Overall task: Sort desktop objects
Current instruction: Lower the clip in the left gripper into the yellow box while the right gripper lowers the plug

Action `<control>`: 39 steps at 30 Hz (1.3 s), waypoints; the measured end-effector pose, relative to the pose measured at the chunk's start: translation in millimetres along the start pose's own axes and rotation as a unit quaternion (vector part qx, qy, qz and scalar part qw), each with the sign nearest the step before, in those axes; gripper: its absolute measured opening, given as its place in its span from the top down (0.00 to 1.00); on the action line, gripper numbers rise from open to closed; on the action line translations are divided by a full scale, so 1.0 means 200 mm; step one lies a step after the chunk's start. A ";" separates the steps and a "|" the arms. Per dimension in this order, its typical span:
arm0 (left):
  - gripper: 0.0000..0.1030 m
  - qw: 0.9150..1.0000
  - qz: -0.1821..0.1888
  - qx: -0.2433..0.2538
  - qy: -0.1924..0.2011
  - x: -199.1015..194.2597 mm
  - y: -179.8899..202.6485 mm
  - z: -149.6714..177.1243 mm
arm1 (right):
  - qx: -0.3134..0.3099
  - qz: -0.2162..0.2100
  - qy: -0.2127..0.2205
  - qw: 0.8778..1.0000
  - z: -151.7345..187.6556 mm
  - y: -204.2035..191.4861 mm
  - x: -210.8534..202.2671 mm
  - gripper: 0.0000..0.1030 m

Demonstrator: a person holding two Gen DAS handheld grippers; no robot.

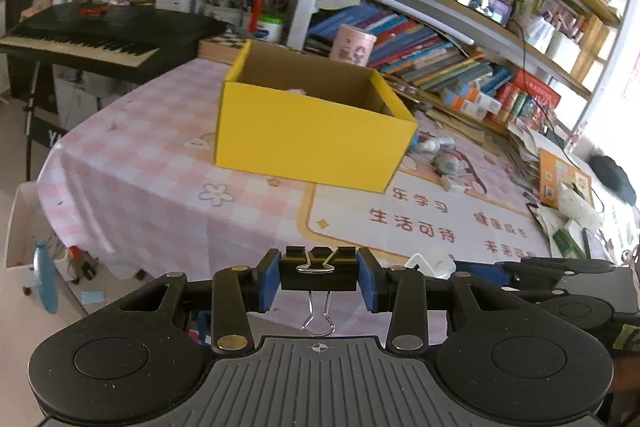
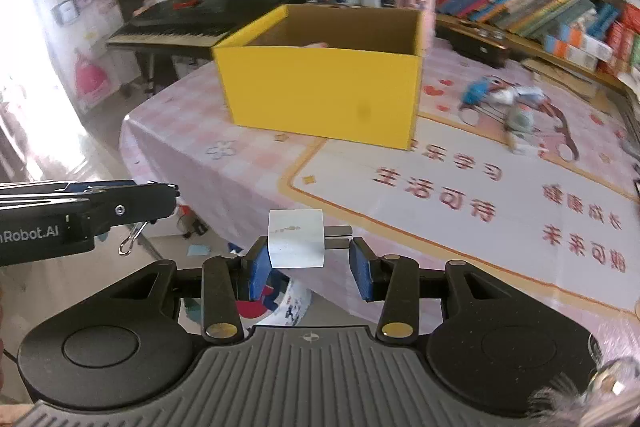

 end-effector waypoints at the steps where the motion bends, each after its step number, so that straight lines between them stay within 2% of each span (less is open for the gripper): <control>1: 0.63 1.000 0.000 -0.002 0.000 0.00 -0.01 0.00 | -0.004 -0.001 -0.001 1.000 -0.01 -0.01 0.01 0.61; 11: 0.63 1.000 -0.002 -0.012 0.023 0.06 -0.04 -0.11 | -0.021 0.007 0.021 1.000 -0.16 0.03 0.04 0.61; 22: 0.63 0.995 -0.016 0.006 0.102 0.24 0.04 -0.57 | -0.038 0.013 0.105 0.994 -0.67 0.25 0.12 0.62; 28: 0.63 0.991 -0.028 0.009 0.129 0.38 0.09 -0.80 | -0.072 0.017 0.111 0.991 -0.89 0.41 0.25 0.62; 31: 0.63 0.991 -0.041 0.017 0.126 0.50 0.10 -0.86 | -0.095 0.015 0.099 0.990 -0.97 0.48 0.35 0.62; 34: 0.63 0.992 -0.060 0.038 0.102 0.67 0.11 -0.87 | -0.143 0.007 0.081 0.986 -1.01 0.49 0.47 0.61; 39: 0.63 0.993 -0.087 0.070 0.046 0.91 0.10 -0.80 | -0.252 -0.013 0.030 0.967 -1.01 0.46 0.70 0.61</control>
Point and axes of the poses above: each gripper's, at about its wrist camera, not at the fingertips, and x roughly the way its jaws point, y to its right, z to its underside, the point moved 9 cm from there along x, roughly the way its jaws point, and after that the axes turned 6 degrees about -z, right-handed, at the moved point
